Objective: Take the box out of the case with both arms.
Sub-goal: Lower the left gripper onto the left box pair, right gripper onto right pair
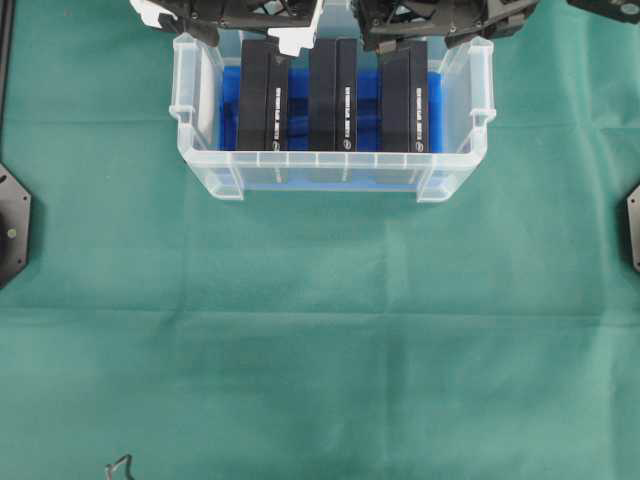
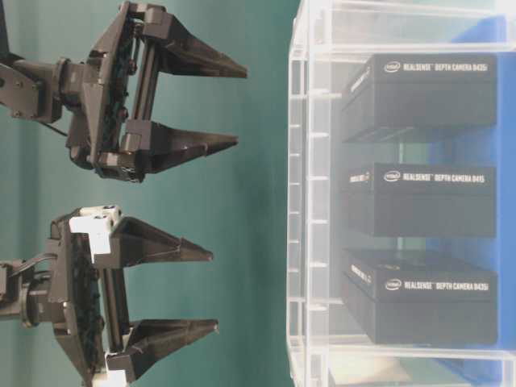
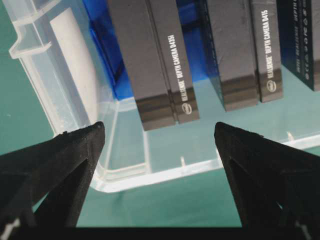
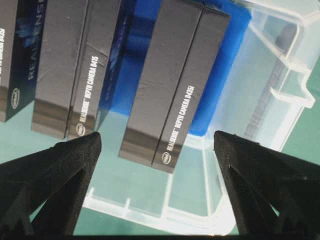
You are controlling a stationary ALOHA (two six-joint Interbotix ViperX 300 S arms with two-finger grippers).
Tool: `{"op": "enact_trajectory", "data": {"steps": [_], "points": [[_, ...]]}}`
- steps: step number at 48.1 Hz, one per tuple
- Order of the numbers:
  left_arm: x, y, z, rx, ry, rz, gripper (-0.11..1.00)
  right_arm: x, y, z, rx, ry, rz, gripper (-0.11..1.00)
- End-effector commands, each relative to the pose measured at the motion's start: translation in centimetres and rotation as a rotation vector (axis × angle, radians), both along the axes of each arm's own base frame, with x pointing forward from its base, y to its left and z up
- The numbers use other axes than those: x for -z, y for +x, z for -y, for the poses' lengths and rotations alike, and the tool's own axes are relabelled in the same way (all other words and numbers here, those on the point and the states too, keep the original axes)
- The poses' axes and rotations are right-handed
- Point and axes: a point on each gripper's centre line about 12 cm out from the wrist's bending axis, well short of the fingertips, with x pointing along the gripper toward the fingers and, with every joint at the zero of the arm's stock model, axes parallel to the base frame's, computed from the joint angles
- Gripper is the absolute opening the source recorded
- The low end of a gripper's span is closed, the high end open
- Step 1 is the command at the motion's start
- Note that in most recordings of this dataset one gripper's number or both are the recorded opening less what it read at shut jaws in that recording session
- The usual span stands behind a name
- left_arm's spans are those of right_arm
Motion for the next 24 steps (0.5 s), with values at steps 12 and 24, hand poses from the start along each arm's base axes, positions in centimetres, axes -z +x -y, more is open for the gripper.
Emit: {"op": "enact_trajectory", "data": {"steps": [12,24], "points": [[0.5,-0.2,-0.3,-0.004,0.028,0.022,0.87,0.2,0.5,0.0,-0.003,0.001,0.005,0.97],[3.6,-0.3,-0.2,-0.015,0.019,0.005,0.87,2.4,0.6,0.1,0.006,0.010,-0.011,0.97]]}}
